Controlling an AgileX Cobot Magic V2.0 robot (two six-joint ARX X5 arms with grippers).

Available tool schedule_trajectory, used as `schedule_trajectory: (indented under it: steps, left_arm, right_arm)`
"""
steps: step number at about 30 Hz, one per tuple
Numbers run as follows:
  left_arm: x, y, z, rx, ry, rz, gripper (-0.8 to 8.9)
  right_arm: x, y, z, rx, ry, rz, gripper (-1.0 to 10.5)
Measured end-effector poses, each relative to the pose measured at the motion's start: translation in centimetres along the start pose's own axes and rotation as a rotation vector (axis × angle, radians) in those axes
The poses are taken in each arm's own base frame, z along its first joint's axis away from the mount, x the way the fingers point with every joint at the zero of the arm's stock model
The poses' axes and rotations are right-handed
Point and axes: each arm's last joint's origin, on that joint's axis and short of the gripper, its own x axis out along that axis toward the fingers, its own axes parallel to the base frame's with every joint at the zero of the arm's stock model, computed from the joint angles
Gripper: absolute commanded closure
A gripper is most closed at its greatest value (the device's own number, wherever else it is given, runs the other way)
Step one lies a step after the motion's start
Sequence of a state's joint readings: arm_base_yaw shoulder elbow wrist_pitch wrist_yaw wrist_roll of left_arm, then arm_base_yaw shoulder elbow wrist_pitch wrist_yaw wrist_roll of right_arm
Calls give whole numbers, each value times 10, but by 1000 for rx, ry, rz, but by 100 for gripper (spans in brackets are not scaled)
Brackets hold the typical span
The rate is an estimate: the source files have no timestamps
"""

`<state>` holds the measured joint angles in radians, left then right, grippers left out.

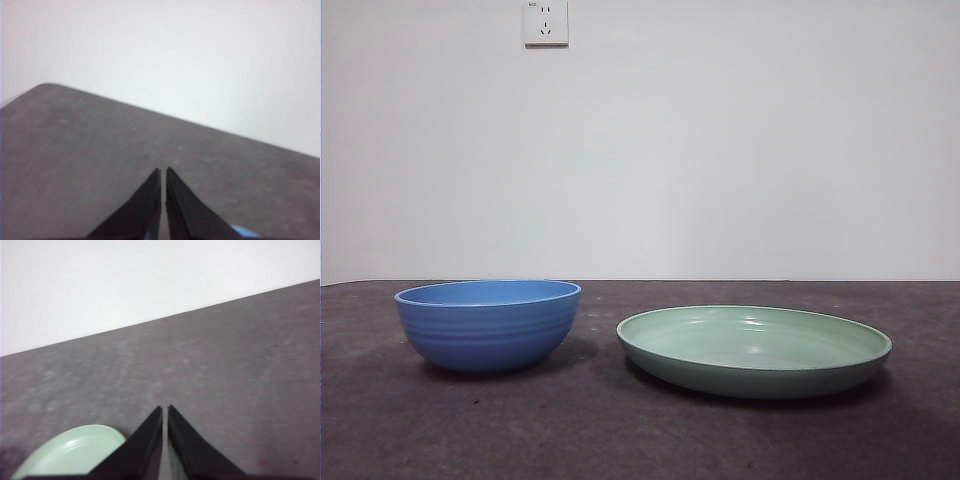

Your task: Pick up the blue bowl, put it on the green plate, put it on desk

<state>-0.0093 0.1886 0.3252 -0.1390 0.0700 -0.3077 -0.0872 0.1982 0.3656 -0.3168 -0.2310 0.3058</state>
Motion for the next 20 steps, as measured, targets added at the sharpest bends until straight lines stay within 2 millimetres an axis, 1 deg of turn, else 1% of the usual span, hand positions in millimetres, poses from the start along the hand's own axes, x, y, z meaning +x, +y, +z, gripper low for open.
schedule_trajectory:
  steps: [4,6,8,12,14,17,20]
  left_arm:
    - [2,-13,38,-7,19,-42,796]
    - [5,-20,55,-10,54,-68,796]
    - [10,-25,68,-18,113,-109,796]
    - [22,-33,83,-47,255,-203,796]
    - [29,-36,87,-69,339,-252,795]
    - [39,-41,89,-88,448,-328,795]
    - [51,-46,86,-98,546,-413,794]
  right_arm:
    - [0,12,29,23,84,68,935]
    - [2,17,42,35,136,103,935]
    - [4,22,56,42,192,133,935]
    - [10,30,77,46,297,210,935]
    - [15,35,84,43,337,254,935]
    - [21,44,92,25,373,329,935]
    - [25,52,94,21,445,416,935]
